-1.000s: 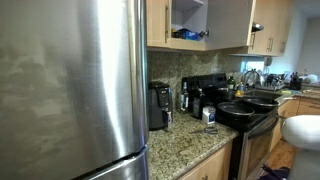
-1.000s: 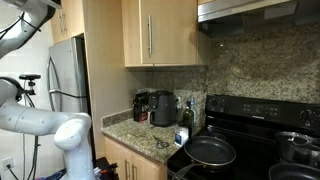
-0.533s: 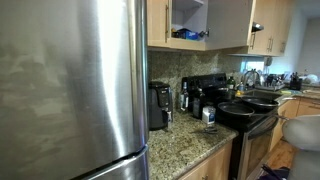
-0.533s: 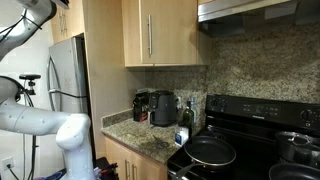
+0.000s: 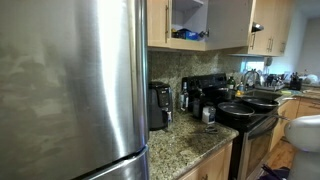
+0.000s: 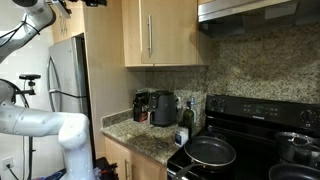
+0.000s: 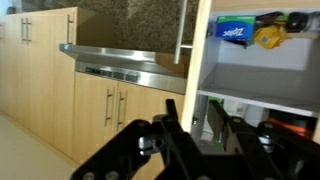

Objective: Close the drawer of the air fryer, open the right upper cabinet door, remove the black bottle from the cabinet and put it on the countertop

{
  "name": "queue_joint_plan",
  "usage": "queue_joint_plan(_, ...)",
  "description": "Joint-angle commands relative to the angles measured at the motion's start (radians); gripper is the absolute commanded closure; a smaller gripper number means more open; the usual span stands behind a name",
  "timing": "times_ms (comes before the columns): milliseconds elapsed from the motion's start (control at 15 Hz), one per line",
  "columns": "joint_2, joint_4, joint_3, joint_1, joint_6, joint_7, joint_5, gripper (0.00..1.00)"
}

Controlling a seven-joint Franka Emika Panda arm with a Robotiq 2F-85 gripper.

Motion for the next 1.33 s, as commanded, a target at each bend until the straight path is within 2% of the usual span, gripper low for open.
queue_joint_plan(0, 0.060, 0.000, 0.115, 0.077, 0.027, 0.017, 0.084, 0.31)
queue_joint_plan(200, 0.202, 0.075, 0.197, 0.125, 0.132, 0.044, 0.158, 0.08)
queue_joint_plan(267, 0.266, 0.108, 0.210, 0.117, 0.156, 0.089, 0.193, 0.02)
queue_joint_plan(333, 0.302, 0.123, 0.220, 0.120, 0.159, 0.111, 0.220, 0.00)
queue_joint_plan(400, 0.184, 0.040, 0.215, 0.107, 0.134, 0.097, 0.172, 0.14)
queue_joint_plan(533, 0.266, 0.076, 0.223, 0.111, 0.157, 0.117, 0.188, 0.01)
queue_joint_plan(600, 0.288, 0.090, 0.222, 0.113, 0.158, 0.120, 0.188, 0.00)
queue_joint_plan(733, 0.367, 0.176, 0.217, 0.088, 0.071, 0.221, 0.233, 0.00)
queue_joint_plan(1067, 0.614, 0.374, 0.186, 0.067, 0.044, 0.379, 0.291, 0.00)
queue_joint_plan(1200, 0.684, 0.452, 0.232, 0.027, -0.058, 0.491, 0.250, 0.00)
queue_joint_plan(1267, 0.598, 0.314, 0.186, 0.088, 0.038, 0.423, 0.249, 0.00)
